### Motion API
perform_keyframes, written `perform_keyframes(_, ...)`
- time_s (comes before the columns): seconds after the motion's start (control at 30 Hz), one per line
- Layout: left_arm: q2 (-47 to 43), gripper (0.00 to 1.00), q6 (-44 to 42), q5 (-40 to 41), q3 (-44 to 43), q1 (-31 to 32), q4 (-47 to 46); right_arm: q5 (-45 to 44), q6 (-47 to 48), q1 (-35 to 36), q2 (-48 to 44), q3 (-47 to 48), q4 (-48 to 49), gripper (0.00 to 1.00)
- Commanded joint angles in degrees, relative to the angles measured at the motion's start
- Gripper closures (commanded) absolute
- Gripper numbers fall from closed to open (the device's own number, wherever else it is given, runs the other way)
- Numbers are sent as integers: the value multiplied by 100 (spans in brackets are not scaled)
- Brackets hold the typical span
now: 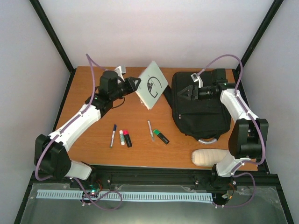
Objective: Pack the student bag
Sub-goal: Pick up the book from the center of the board.
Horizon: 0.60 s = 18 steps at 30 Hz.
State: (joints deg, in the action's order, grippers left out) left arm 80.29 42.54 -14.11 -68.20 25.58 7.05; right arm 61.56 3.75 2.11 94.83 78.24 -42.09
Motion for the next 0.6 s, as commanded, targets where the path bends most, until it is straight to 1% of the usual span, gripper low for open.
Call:
perform_keyframes(0.0, -178, 99, 1512, 694, 268, -19, -2181, 294, -1299, 25, 1, -222, 1183, 19)
perform_keyframes(0.2, 63, 99, 2299, 681, 522, -1, -3151, 479, -2406, 351, 429, -59, 2055, 18)
perform_keyframes(0.37, 170, 99, 2600, 649, 521, 92, -3367, 439, -2980, 699, 890, 297, 2493, 18)
perform_keyframes(0.47, 209, 99, 2756, 640, 551, 137, -3443, 435, -3367, 833, 1065, 459, 2917, 17)
perform_keyframes(0.57, 230, 99, 2990, 620, 666, 162, -3691, 432, -3680, 910, 1241, 685, 3072, 17)
